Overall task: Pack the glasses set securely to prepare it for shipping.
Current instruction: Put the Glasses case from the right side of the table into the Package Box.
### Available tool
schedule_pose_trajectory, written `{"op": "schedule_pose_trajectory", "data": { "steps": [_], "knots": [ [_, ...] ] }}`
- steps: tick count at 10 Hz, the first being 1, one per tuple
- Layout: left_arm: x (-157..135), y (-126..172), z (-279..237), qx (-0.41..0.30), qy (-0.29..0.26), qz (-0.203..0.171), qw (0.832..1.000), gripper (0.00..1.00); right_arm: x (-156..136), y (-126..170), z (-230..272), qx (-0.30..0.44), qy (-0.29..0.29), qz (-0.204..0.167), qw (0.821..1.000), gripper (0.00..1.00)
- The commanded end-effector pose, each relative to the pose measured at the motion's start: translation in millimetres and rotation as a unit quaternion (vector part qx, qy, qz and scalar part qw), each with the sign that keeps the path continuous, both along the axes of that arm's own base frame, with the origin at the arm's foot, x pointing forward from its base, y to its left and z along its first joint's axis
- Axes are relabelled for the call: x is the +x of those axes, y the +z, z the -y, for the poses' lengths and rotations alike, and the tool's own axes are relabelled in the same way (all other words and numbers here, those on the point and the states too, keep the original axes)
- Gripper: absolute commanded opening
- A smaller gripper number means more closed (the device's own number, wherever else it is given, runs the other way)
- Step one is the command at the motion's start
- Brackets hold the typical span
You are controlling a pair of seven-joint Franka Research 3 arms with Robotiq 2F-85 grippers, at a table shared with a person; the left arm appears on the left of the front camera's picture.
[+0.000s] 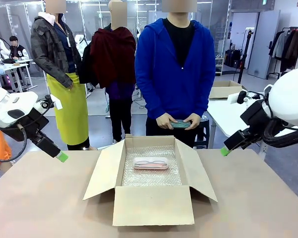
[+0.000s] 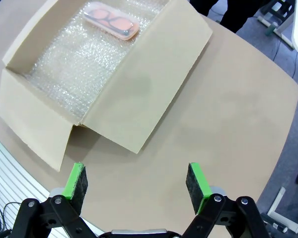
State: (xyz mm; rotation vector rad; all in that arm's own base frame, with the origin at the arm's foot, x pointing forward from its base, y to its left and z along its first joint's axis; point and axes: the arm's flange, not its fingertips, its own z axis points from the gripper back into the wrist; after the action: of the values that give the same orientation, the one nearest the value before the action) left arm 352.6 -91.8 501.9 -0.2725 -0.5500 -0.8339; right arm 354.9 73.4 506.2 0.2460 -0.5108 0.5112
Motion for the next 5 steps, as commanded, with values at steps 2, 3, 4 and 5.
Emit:
{"op": "schedule_pose_trajectory", "data": {
  "steps": [2, 3, 4, 5],
  "knots": [
    [-0.6, 0.4, -2.0, -0.006, -0.004, 0.000, 1.000, 1.00, 2.1, -0.7, 0.7, -0.001, 0.004, 0.009, 1.000, 1.00],
    [-0.6, 0.4, -2.0, -0.006, -0.004, 0.000, 1.000, 1.00, 2.1, -0.7, 0.7, -0.001, 0.004, 0.009, 1.000, 1.00],
    [-0.6, 0.4, -2.0, -0.006, -0.004, 0.000, 1.000, 1.00, 2.1, -0.7, 0.7, -0.001, 0.004, 0.009, 1.000, 1.00],
    [-0.6, 0.4, -2.0, -0.006, -0.004, 0.000, 1.000, 1.00, 2.1, -0.7, 0.7, -0.001, 0.004, 0.009, 1.000, 1.00]
  ]
}}
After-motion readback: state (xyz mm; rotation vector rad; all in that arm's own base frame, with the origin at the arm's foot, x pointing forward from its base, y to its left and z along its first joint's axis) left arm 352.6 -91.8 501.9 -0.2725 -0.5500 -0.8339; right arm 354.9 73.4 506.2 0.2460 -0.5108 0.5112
